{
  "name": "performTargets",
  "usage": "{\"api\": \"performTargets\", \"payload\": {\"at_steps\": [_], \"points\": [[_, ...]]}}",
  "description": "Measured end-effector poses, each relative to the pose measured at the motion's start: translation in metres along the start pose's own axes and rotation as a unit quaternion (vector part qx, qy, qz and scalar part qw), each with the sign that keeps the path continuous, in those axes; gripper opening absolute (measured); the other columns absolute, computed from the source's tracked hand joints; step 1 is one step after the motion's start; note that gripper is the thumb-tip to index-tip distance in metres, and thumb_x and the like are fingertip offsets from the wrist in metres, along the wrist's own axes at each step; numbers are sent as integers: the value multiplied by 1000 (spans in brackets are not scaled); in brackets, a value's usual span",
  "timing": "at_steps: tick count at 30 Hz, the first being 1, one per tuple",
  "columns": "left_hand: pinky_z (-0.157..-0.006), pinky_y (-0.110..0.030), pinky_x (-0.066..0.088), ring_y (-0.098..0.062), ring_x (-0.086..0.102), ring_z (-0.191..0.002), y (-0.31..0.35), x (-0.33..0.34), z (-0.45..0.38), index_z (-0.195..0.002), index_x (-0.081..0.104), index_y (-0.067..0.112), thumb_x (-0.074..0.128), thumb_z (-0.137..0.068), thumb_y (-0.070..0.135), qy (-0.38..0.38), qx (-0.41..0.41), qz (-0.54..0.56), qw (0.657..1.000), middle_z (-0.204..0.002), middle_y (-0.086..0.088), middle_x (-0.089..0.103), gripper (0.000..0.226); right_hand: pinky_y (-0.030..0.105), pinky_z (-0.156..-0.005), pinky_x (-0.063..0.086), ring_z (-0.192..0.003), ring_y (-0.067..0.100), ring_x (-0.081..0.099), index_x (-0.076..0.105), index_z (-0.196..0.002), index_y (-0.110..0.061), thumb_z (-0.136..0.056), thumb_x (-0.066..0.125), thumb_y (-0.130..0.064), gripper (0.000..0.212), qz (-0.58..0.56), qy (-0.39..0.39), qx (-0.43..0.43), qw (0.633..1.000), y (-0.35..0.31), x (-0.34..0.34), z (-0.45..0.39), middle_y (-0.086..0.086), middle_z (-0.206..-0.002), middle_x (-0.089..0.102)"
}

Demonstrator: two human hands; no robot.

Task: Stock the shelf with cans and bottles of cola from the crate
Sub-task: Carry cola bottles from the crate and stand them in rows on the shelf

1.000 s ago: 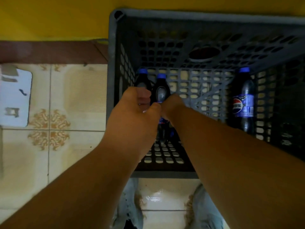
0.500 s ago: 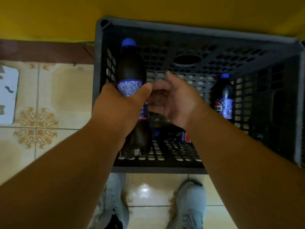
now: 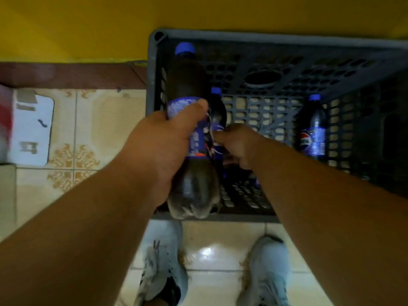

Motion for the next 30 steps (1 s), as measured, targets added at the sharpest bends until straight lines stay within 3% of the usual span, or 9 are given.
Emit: {"api": "performTargets", "payload": {"at_steps": [2, 4, 8, 10, 13, 16, 18, 22, 30], "points": [[-65, -38, 57, -29, 74, -64, 20, 5, 33, -89, 77, 8, 83, -63, 52, -48, -12, 53, 997, -77, -14, 76, 52, 41, -73, 61, -87, 27, 75, 63, -125, -9, -84, 78, -34, 50, -124, -51, 8, 991, -9, -10, 56, 10, -108, 75], [-60, -37, 58, -30, 73, -63, 53, 7, 78, -98, 75, 4, 86, -53, 52, -89, -5, 63, 994, -80, -18, 75, 67, 41, -80, 58, -84, 26, 72, 66, -122, -7, -79, 76, -32, 50, -248, -113, 0, 962, -32, -15, 123, 11, -103, 73], [-54, -34, 56, -30, 71, -61, 131, 14, 185, -106, 70, 0, 87, -50, 34, -154, 0, 104, 983, -81, -21, 74, 68, 43, -90, 51, -87, 31, 61, 72, -111, -5, -63, 74, -38, 58, -365, -178, -38, 913, -98, -34, 261, 16, -97, 67], [-54, -36, 57, -30, 72, -64, 172, 18, 232, -101, 71, 2, 85, -45, 29, -173, 1, 142, 975, -82, -19, 74, 64, 41, -84, 54, -87, 32, 63, 73, -113, -6, -55, 82, -42, 69, -371, -196, -63, 905, -139, -40, 334, 18, -100, 66], [-51, -35, 58, -27, 70, -59, 239, 22, 314, -84, 75, 7, 72, -54, 37, -189, -12, 215, 958, -77, -17, 73, 42, 43, -81, 61, -84, 30, 72, 75, -109, -5, -65, 80, -54, 66, -356, -229, -95, 901, -197, -41, 446, 21, -102, 73], [-53, -38, 60, -29, 68, -60, 308, 23, 395, -95, 70, 8, 63, -62, 40, -204, 2, 249, 947, -78, -19, 70, 46, 54, -86, 59, -88, 34, 73, 69, -118, 1, -53, 95, -48, 85, -316, -233, -151, 907, -254, -46, 547, 29, -110, 71], [-56, -40, 61, -31, 66, -62, 351, 15, 442, -95, 67, 8, 62, -61, 40, -210, 35, 250, 945, -77, -19, 67, 47, 51, -75, 62, -78, 33, 74, 67, -113, -1, -57, 94, -40, 73, -316, -205, -204, 904, -291, -56, 609, 28, -98, 72], [-58, -38, 60, -28, 66, -60, 426, -6, 519, -94, 63, 4, 58, -67, 38, -234, 104, 223, 941, -74, -17, 63, 44, 38, -59, 61, -56, 28, 68, 57, -104, -3, -79, 65, -38, 43, -303, -178, -270, 896, -357, -58, 713, 22, -72, 68], [-55, -35, 61, -25, 72, -60, 535, -69, 615, -95, 67, 2, 66, -70, 38, -255, 273, 152, 915, -75, -17, 72, 44, 32, -52, 57, -54, 27, 68, 66, -98, -6, -71, 64, -46, 48, -273, -157, -326, 891, -438, -31, 824, 30, -92, 64]]}}
Point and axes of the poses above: each hand's wrist, its own z-axis away from the middle knuckle, its own x-axis out of the palm, y = z × x, the point moved 10 cm from there along -z, towards the middle knuckle
